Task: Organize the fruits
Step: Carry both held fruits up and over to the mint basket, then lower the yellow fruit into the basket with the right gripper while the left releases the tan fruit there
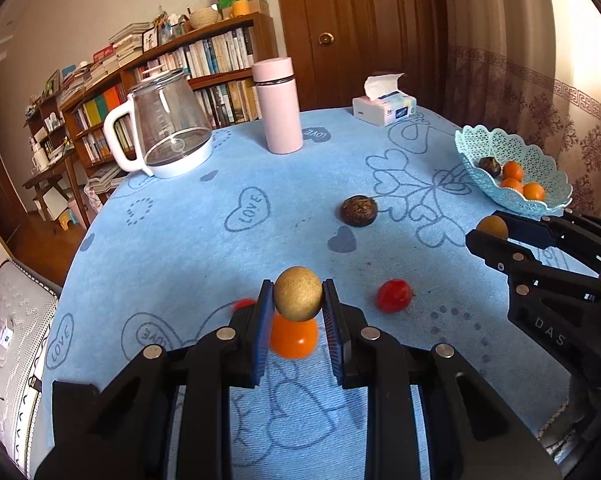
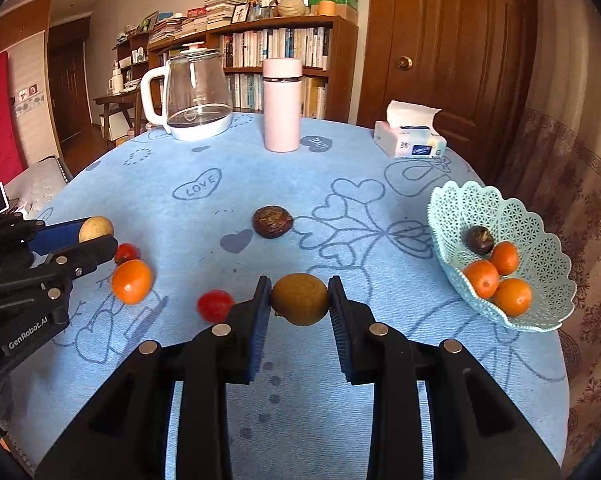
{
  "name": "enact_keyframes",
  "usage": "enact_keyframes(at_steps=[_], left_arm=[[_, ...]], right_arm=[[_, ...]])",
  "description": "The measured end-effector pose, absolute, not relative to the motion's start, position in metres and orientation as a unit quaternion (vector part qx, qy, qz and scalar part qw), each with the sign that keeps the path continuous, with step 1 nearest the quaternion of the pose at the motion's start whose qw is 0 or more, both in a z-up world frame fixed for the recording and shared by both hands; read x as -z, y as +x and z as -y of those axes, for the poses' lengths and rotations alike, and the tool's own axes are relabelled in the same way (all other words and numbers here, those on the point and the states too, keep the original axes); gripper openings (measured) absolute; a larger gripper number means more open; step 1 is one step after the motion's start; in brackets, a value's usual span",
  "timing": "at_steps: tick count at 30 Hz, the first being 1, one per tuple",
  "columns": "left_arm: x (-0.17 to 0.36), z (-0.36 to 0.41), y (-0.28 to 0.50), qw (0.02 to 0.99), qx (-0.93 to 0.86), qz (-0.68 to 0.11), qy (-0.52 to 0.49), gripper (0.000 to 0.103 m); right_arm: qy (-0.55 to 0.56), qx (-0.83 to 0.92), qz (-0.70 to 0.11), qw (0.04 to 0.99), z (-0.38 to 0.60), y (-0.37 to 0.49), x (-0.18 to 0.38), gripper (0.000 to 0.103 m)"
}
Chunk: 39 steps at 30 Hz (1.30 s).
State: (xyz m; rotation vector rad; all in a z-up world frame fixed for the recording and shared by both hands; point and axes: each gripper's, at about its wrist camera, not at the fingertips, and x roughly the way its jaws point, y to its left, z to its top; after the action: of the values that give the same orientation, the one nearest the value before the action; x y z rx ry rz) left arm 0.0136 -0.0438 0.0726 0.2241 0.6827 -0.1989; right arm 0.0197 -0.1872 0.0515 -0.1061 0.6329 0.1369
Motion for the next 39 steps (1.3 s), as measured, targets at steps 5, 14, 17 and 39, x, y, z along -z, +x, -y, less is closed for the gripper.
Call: enact_keyframes(at_steps=[5,14,17,39], left_arm=[[-0.076,0.062,0.016,0.930,0.105,-0.329,0.122,0.024],[-0.084,0.103,0.019,0.929,0.122,-0.317,0.148,0.024],[-0.085,0.118,0.020,0.928,0.130,-0.311,0.158,0.024],[-0.084,0.182,0.021,0.922,0.155,-0.280,0.217,0.024]], right_arm=[[-0.054,-0.050,-0.295,0.953,0.203,0.017,-0.057,0.030],[-0.027,-0.019,-0.292,0.956,0.247,0.023,-0.058,0.030],[-0.011,-0.002,-0.289,0.957,0.267,0.025,-0.061,0.030],[0.109,0.106,-0.289,0.945,0.388,0.037,-0.046,0.031]])
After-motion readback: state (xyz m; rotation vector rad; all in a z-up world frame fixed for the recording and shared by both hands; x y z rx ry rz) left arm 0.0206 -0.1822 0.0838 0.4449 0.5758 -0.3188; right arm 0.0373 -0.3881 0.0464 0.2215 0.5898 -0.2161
